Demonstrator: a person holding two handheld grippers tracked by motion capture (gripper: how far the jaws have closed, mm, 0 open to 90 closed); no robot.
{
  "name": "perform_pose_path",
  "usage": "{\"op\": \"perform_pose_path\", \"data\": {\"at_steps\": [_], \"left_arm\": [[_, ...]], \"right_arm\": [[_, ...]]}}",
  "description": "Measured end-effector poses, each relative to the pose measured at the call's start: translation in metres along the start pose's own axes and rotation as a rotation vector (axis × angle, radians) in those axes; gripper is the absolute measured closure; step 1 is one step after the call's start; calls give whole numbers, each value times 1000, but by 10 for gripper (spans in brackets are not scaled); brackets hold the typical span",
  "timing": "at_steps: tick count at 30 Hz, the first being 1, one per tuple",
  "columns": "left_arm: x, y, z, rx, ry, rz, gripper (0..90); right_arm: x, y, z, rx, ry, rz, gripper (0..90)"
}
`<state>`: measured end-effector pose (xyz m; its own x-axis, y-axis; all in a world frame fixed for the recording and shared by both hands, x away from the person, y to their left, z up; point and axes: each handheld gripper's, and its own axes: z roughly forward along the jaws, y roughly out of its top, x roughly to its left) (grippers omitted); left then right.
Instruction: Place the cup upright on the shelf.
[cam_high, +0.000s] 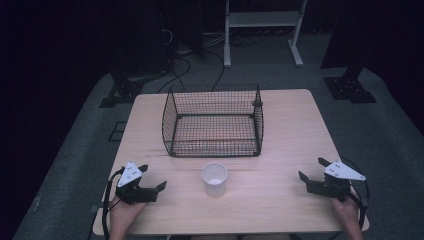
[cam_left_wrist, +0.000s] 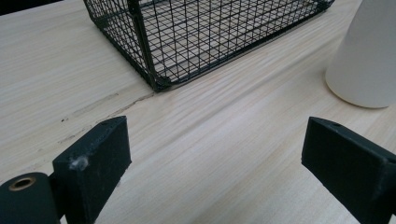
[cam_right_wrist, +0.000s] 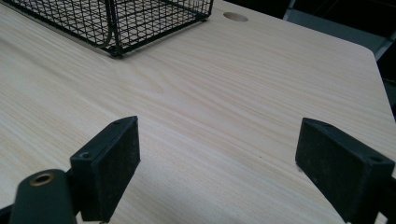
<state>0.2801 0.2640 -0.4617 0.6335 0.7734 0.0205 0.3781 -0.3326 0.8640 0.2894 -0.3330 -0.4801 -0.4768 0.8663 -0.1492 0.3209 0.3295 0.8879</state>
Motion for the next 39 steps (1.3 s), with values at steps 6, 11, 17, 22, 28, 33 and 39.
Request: {"op": "perform_pose_path", "data": {"at_steps": [6, 11, 17, 22, 28, 33, 39], "left_arm": [[-2, 1, 0, -5, -4, 13, 73], [-4, 3, -1, -13, -19, 23, 73], [-9, 9, 0, -5, -54, 33, 67], [-16, 16, 3, 9, -83, 57, 44], [-25, 27, 4, 11, -131, 85, 30], [-29, 37, 2, 11, -143, 111, 29], [-36, 48, 0, 10, -175, 148, 28]], "right_arm": [[0, 0, 0, 1, -2, 1, 131], [0, 0, 0, 3, -6, 5, 131], [0, 0, 0, 7, -12, 5, 131], [-1, 0, 1, 6, -11, 13, 131], [-1, 0, 1, 7, -13, 12, 131], [-1, 0, 1, 11, -14, 12, 131], [-1, 0, 1, 11, -15, 9, 131]]}}
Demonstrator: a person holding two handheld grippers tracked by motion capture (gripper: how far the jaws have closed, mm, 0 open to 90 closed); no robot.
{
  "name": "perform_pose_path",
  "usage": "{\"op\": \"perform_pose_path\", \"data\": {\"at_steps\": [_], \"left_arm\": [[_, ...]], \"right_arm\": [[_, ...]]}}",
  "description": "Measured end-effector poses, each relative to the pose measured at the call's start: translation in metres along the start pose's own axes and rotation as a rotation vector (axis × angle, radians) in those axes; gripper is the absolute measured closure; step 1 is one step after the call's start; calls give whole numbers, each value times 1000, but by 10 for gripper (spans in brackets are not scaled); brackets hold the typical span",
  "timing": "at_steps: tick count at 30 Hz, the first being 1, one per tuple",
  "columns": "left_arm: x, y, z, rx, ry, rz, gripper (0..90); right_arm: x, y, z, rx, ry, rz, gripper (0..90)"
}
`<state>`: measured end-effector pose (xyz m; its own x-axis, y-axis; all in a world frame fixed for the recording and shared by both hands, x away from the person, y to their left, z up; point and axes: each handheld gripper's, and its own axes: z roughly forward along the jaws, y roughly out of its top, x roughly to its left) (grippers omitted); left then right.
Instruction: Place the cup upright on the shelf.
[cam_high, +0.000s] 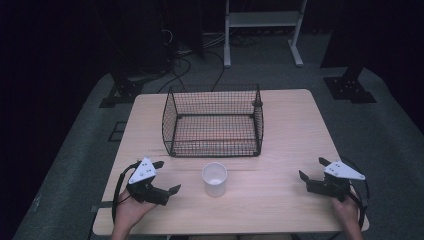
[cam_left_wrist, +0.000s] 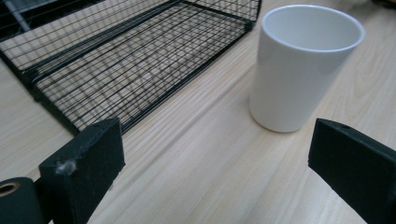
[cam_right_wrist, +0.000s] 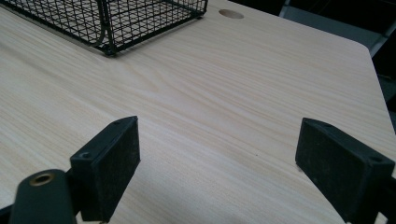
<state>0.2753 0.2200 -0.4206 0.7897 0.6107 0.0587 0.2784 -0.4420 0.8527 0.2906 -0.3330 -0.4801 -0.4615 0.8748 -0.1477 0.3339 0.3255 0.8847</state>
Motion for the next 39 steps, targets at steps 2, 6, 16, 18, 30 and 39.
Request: {"op": "perform_pose_path", "data": {"at_steps": [2, 6, 16, 18, 30, 39], "left_arm": [[-2, 4, 0, 5, -12, 8, 28], [-4, 11, 0, -4, -23, 25, 27], [-13, 25, 6, -1, -53, 67, 24], [-15, 27, 8, -1, -57, 77, 23], [-26, 36, 24, 25, -109, 111, 23], [-31, 40, 35, 53, -136, 119, 23]], "right_arm": [[0, 0, 0, 0, 0, 0, 131], [0, 0, 0, 1, 1, 1, 131], [0, 0, 0, 3, -1, 1, 131], [0, 0, 0, 3, -2, -1, 131], [0, 0, 0, 2, -4, -4, 131], [0, 0, 0, 2, -5, -5, 131]]}}
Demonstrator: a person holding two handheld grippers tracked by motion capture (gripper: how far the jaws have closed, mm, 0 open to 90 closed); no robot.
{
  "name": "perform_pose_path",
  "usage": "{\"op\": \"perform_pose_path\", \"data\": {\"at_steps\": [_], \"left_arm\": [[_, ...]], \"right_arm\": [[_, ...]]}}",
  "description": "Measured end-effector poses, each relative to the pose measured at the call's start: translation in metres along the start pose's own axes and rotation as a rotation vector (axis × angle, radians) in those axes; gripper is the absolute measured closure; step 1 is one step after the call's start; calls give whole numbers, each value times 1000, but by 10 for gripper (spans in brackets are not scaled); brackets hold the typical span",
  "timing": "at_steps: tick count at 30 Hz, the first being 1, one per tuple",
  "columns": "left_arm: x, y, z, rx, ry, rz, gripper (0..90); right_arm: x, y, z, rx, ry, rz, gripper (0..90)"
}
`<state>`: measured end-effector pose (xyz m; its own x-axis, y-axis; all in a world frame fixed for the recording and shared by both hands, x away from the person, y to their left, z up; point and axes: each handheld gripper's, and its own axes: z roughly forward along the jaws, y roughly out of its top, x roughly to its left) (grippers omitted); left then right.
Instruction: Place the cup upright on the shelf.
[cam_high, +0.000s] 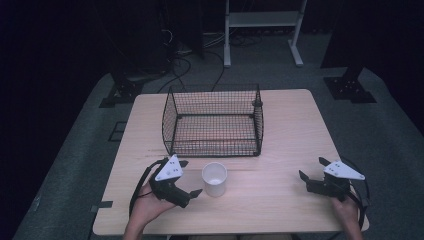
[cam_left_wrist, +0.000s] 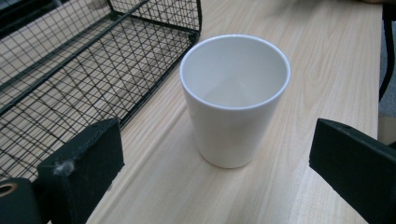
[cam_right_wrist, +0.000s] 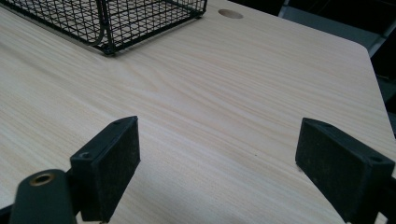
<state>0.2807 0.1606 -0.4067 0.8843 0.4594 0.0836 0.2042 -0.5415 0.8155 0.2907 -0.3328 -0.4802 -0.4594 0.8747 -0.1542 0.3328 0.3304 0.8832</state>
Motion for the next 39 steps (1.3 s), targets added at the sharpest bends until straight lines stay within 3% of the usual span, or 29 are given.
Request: {"op": "perform_pose_path", "data": {"at_steps": [12, 30, 39], "left_arm": [[-1, 8, 16, 34, -57, 1, 22], [-3, 14, 39, 99, -64, 21, 22], [-2, 17, 50, 117, -91, 14, 22]], "right_arm": [[0, 0, 0, -2, 1, -2, 131], [0, 0, 0, -5, 3, -6, 131], [1, 0, 0, -5, 4, -6, 131]]}}
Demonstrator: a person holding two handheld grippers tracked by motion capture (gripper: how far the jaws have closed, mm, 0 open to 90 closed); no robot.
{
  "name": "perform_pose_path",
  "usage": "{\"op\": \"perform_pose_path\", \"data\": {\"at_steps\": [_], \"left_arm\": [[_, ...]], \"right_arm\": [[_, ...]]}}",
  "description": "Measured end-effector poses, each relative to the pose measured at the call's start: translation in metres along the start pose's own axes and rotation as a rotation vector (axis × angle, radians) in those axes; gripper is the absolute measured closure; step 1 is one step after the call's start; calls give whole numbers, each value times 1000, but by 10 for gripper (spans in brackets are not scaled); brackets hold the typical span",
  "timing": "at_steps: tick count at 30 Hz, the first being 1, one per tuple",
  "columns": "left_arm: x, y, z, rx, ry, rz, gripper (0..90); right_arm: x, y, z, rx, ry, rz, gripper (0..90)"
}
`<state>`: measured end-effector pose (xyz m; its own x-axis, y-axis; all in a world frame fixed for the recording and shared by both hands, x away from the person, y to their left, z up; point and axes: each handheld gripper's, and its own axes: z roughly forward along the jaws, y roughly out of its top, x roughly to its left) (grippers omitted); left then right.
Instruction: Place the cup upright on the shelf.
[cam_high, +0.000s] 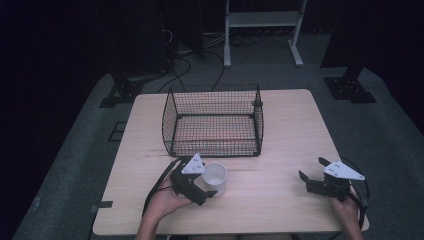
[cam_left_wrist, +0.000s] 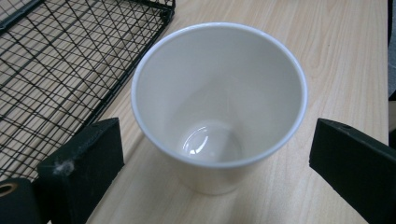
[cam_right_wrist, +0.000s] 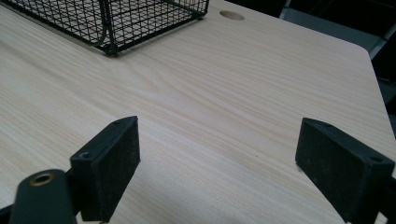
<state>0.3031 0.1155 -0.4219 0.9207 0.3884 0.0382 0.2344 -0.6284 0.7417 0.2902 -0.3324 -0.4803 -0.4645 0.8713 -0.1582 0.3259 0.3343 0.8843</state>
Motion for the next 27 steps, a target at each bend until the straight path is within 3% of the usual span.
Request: {"op": "perform_pose_path", "data": {"at_steps": [19, 23, 27], "left_arm": [[11, 3, 21, 49, -56, -41, 53], [11, 3, 21, 36, -79, -22, 193], [11, 5, 21, 46, -77, -19, 209]], "right_arm": [[0, 0, 0, -3, 2, 0, 131], [0, 0, 0, -4, 2, -1, 131], [0, 0, 0, -6, 3, 0, 131]]}}
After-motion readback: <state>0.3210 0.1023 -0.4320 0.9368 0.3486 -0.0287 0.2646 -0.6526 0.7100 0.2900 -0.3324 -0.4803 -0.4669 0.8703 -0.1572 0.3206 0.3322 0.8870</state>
